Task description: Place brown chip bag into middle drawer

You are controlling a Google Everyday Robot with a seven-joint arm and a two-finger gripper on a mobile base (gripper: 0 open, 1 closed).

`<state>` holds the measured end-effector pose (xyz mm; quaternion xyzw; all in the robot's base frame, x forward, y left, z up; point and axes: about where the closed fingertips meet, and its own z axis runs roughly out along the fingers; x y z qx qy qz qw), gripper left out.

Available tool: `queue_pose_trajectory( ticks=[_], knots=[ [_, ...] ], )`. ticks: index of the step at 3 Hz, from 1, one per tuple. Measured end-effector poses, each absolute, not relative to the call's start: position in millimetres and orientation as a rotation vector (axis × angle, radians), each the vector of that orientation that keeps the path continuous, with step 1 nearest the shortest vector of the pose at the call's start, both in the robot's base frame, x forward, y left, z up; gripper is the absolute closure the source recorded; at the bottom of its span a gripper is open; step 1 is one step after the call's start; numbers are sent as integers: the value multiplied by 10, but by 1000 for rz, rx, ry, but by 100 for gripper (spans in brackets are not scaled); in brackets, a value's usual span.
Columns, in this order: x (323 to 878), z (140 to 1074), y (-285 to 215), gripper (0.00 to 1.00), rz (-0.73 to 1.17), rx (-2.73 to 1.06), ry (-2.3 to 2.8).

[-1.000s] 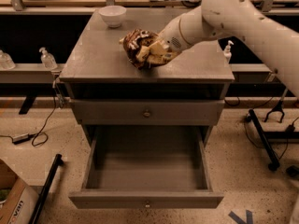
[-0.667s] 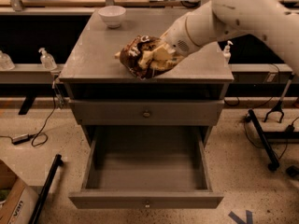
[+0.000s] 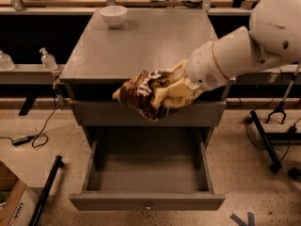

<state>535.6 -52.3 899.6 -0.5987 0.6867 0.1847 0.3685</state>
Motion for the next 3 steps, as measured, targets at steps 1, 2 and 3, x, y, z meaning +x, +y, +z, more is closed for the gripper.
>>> queue_pose_trajectory(
  ticks=[1,2,3],
  knots=[
    [5040,8588,-658,100,610,-1540,1798],
    [5141,8117,-669,100,687,-1516,1833],
    [5141,8116,-668,100,687,-1516,1833]
  ],
)
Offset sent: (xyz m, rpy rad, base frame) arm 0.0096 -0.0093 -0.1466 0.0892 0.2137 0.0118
